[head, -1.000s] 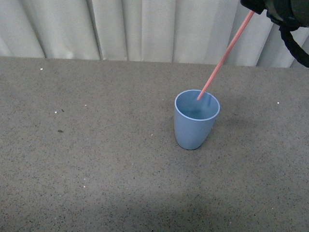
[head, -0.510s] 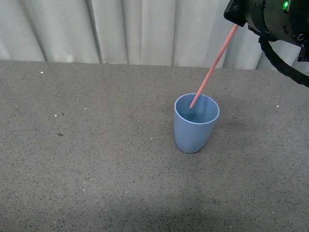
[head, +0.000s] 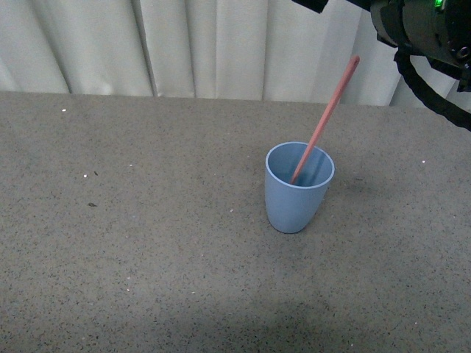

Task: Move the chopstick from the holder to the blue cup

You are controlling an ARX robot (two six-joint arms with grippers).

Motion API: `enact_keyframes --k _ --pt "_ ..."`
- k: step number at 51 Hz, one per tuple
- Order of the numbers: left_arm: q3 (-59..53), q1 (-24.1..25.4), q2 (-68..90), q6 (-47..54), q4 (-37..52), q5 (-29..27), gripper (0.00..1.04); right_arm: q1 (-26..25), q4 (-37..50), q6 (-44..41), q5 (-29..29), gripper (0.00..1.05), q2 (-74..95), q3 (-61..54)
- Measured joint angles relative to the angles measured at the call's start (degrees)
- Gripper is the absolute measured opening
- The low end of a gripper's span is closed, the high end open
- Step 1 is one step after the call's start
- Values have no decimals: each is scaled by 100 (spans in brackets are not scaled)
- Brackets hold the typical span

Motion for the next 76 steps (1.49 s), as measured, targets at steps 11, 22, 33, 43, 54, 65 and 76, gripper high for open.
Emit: enact_keyframes --k 11,22,33,43,54,65,76 --pt "-2 0 0 0 0 2 98 -101 444 -400 35 91 -525 -485" --pt "0 0 0 2 0 -7 98 -1045 1239 -2330 -1521 55 -2304 -2404" --pt "-2 0 0 2 0 0 98 -2583 -446 -2656 -3095 16 -5329 -4172" --pt "0 0 0 2 0 0 98 -2872 -3521 -2712 -3270 1 -9103 -4728" --pt "-2 0 0 2 0 0 98 -2883 -3816 -2715 -3259 1 -10028 -4940" --pt "0 0 -2 2 0 -2 98 -2883 -3818 -2715 -3263 1 -10035 -4942" --pt "-2 0 -2 2 0 0 98 -2883 -3818 -2721 -3261 14 -10039 -4942"
